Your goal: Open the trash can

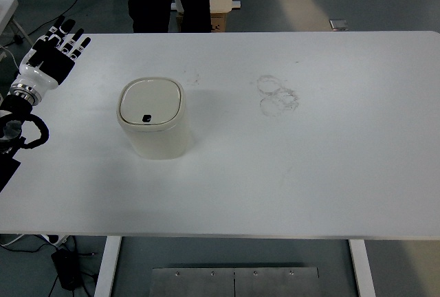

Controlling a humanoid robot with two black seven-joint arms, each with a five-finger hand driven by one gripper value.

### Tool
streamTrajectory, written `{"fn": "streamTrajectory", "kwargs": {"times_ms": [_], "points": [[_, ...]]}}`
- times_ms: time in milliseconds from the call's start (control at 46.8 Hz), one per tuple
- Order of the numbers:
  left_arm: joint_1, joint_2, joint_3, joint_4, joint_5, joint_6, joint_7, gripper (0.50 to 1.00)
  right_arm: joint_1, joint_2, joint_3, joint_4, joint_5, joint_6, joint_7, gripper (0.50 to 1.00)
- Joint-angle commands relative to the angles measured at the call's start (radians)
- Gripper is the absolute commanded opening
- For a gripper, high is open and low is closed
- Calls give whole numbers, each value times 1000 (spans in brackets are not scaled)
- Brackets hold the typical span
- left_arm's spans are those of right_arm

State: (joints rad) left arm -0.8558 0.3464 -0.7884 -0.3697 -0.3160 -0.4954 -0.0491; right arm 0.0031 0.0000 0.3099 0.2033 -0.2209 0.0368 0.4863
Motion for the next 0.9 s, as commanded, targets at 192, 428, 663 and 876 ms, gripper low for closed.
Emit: {"fn": "streamTrajectory", "kwargs": {"times_ms": [192,428,663,876], "points": [[0,-1,0,0,0,12,0,1000,0,0,0,-1,0,0,0,991],[-3,0,-3,-3,-6,11,0,1000,0,0,0,1,0,0,0,991],[-3,8,0,-6,-2,12,2,1000,0,0,0,1,0,0,0,991],[-3,25,-3,-58,-8,15,2,1000,0,0,0,-1,0,0,0,991]]}}
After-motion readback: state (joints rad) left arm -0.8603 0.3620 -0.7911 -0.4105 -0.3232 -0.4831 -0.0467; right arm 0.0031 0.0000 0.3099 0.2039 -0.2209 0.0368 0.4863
